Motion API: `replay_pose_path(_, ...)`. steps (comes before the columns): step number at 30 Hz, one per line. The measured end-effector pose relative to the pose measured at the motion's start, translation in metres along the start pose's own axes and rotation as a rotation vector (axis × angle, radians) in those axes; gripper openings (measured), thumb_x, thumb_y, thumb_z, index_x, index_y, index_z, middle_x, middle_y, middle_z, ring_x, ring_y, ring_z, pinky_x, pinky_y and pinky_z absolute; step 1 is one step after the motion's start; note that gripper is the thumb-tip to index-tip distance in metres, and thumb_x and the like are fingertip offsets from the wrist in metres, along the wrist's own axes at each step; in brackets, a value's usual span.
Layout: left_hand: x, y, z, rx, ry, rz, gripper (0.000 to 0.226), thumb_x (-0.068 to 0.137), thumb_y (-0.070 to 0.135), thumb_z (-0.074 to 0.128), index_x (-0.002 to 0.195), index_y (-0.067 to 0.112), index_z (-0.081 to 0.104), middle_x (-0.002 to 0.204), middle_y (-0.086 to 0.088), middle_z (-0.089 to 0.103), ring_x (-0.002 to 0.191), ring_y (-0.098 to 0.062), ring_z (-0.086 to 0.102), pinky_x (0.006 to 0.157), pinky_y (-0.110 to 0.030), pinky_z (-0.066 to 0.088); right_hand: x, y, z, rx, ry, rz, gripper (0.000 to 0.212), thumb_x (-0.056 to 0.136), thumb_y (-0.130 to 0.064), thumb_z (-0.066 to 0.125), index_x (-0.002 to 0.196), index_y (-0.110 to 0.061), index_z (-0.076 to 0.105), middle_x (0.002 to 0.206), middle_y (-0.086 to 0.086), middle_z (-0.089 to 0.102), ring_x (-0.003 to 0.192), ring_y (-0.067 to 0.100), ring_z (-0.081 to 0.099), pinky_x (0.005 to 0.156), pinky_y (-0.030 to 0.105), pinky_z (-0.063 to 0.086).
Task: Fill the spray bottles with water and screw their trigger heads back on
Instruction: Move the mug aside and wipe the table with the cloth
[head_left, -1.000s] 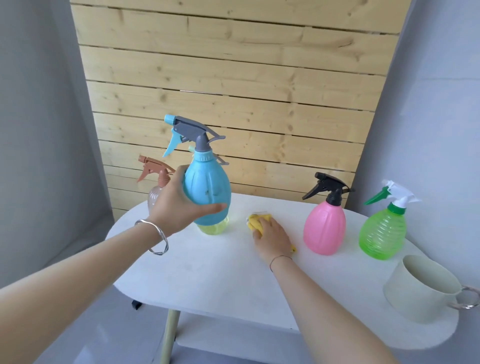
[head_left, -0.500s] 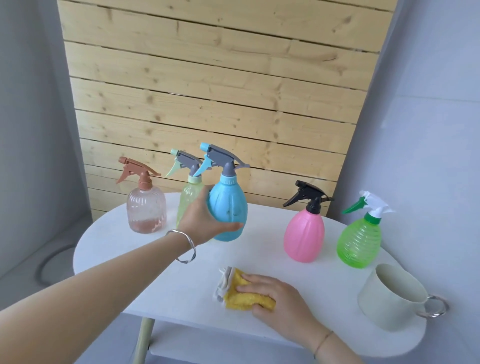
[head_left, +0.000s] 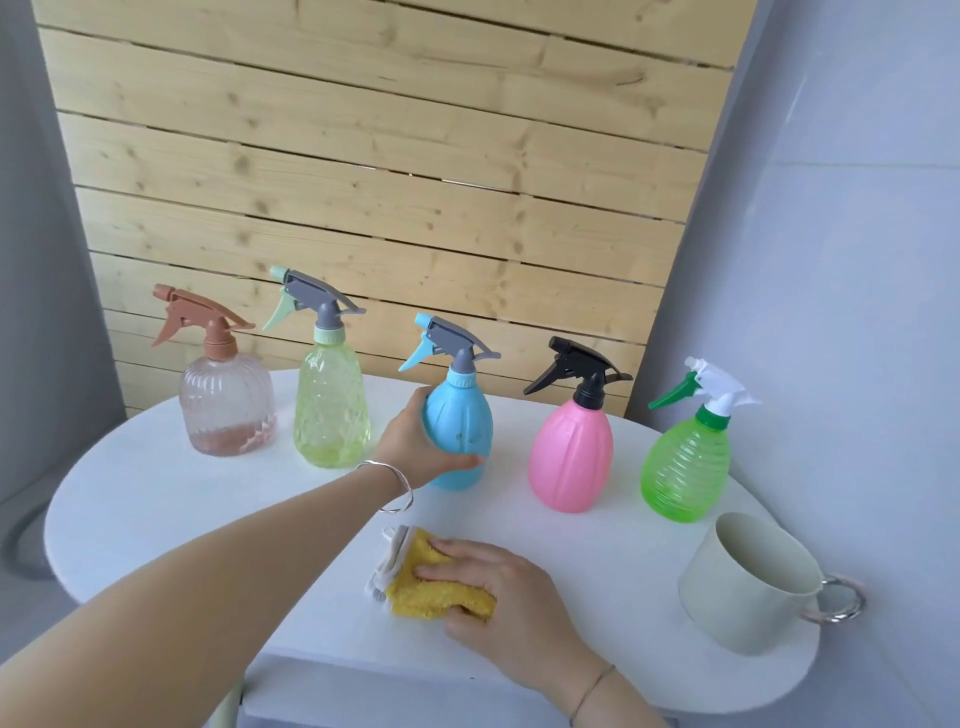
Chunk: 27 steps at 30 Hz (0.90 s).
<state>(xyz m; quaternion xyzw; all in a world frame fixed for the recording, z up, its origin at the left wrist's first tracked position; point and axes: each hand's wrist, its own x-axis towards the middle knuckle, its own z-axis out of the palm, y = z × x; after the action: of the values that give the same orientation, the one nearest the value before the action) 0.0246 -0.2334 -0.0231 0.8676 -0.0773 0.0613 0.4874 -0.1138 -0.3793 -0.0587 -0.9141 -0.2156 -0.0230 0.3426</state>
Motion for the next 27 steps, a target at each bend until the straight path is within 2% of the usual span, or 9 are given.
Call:
replay_pose_path(9,-0.005,-0.001,-0.006,-0.046,-0.112,-0.008,0.107,0.067,0.036,0.086,0.148,0.024,0.018,0.131,0.006,0.045,0.12,-0.016,0.047,0.097,-0.031,0.043,-0.002,-0.003,-0.003,-0.051,-0.015,-0.006,0.05,0.068,-0.047,0.044,0.116,-0.052,0.06,0.126,-0.046,0.038,0.118,-0.023,0.037,0.102,0.002,0.024)
replay_pose_path(12,-0.031,-0.005,-0.021,-0.075,-0.1,0.01,0.089,0.077,0.043,0.076,0.148,0.021,0.027,0.144,0.007,0.039,0.127,-0.015,0.044,0.104,-0.033,0.041,-0.003,-0.006,-0.006,-0.12,-0.05,-0.02,0.052,0.071,-0.048,0.041,0.121,-0.053,0.055,0.131,-0.045,0.033,0.125,-0.017,0.035,0.102,0.002,0.023)
replay_pose_path(14,-0.052,-0.015,-0.042,-0.066,-0.041,0.059,0.056,0.081,0.046,0.071,0.129,0.025,0.05,0.129,0.009,0.055,0.113,-0.011,0.056,0.095,-0.03,0.048,-0.004,-0.005,-0.007,-0.155,-0.059,-0.023,0.05,0.074,-0.05,0.042,0.123,-0.058,0.051,0.133,-0.045,0.031,0.128,-0.015,0.032,0.104,0.003,0.022)
replay_pose_path(16,-0.069,-0.027,-0.074,0.0,0.096,0.036,0.032,0.082,0.054,0.064,0.093,0.024,0.064,0.093,0.007,0.069,0.09,-0.012,0.064,0.081,-0.033,0.053,-0.003,-0.008,-0.005,-0.191,-0.071,-0.028,0.045,0.078,-0.051,0.044,0.12,-0.065,0.045,0.133,-0.048,0.026,0.129,-0.017,0.029,0.106,0.006,0.023)
replay_pose_path(19,-0.078,-0.049,-0.122,0.073,0.363,-0.113,0.043,0.089,0.05,0.058,0.071,0.012,0.053,0.066,-0.003,0.059,0.069,-0.027,0.058,0.062,-0.035,0.043,0.002,-0.015,0.002,-0.242,-0.078,-0.018,0.046,0.087,-0.04,0.051,0.125,-0.063,0.041,0.139,-0.043,0.022,0.131,-0.016,0.025,0.105,0.003,0.018)
replay_pose_path(21,-0.078,-0.066,-0.148,0.103,0.518,-0.161,0.041,0.087,0.046,0.063,0.078,0.011,0.044,0.071,-0.002,0.047,0.066,-0.025,0.047,0.059,-0.035,0.036,0.009,-0.025,0.012,-0.272,-0.068,-0.021,0.046,0.092,-0.037,0.051,0.132,-0.056,0.039,0.144,-0.037,0.021,0.135,-0.012,0.024,0.102,0.001,0.013)
replay_pose_path(23,-0.075,-0.087,-0.168,0.075,0.57,-0.225,0.047,0.08,0.044,0.072,0.097,0.01,0.045,0.09,-0.001,0.046,0.08,-0.025,0.052,0.068,-0.037,0.042,0.023,-0.04,0.028,-0.286,-0.071,-0.037,0.047,0.094,-0.036,0.049,0.136,-0.052,0.037,0.146,-0.034,0.02,0.137,-0.009,0.023,0.101,0.0,0.011)
replay_pose_path(25,-0.068,-0.103,-0.176,0.011,0.508,-0.286,0.074,0.074,0.043,0.079,0.126,0.008,0.039,0.118,-0.004,0.043,0.109,-0.026,0.052,0.091,-0.04,0.045,0.038,-0.055,0.044,-0.293,-0.064,-0.05,0.048,0.096,-0.034,0.046,0.139,-0.049,0.033,0.15,-0.029,0.019,0.139,-0.005,0.02,0.102,0.003,0.01)
replay_pose_path(27,-0.059,-0.114,-0.185,-0.053,0.401,-0.322,0.101,0.071,0.042,0.082,0.146,0.01,0.022,0.144,-0.006,0.032,0.131,-0.025,0.039,0.107,-0.04,0.037,0.057,-0.07,0.06,-0.305,-0.051,-0.065,0.049,0.097,-0.033,0.043,0.143,-0.045,0.03,0.154,-0.022,0.017,0.141,-0.001,0.018,0.106,0.008,0.011)
